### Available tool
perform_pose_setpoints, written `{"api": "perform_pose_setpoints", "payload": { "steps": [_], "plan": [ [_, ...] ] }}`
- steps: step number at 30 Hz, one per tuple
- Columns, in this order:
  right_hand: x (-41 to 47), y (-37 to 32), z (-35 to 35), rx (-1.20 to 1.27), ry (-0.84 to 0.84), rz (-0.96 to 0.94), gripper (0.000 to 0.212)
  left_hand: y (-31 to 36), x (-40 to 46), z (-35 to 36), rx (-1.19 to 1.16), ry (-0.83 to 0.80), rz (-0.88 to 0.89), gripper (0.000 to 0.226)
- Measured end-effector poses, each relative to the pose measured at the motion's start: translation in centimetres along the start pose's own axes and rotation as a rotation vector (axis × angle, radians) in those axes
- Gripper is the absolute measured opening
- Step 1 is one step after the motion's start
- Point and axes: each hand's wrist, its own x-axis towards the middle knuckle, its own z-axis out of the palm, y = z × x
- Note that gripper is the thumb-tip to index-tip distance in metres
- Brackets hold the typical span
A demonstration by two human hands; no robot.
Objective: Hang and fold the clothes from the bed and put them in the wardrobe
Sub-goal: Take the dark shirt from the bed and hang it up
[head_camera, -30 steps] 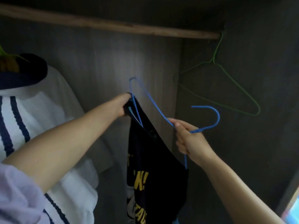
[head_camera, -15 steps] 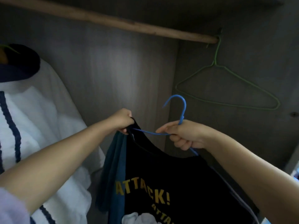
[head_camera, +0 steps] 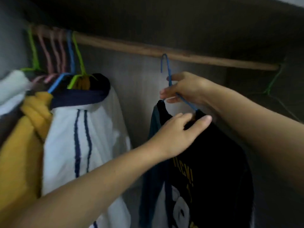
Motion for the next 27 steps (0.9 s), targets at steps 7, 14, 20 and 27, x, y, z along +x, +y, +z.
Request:
{"api": "perform_pose_setpoints", "payload": {
  "steps": [7, 14, 20, 27],
  "plan": [
    [3.9, -7.1, 6.8, -0.337, 0.074, -0.398, 0.032, 4.7, -0.5, -7.7, 0.072, 0.41, -0.239, 0.013],
    [7.4, -7.4, 13.5, -0.755, 0.086, -0.44, 0.049, -0.2, -3.7, -14.2, 0.96, 0.477, -0.401, 0.033],
    [9.2, -5.5, 19.7, -1.056, -0.016, -0.217, 0.064, -2.3, -7.7, -16.0, 1.529, 0.277, -0.394, 0.055],
    [7.5, -1.8, 17.5, -0.716, 0.044, -0.394, 0.041, -2.0, -7.9, -14.5, 1.597, 0.227, -0.404, 0.059]
  ]
}}
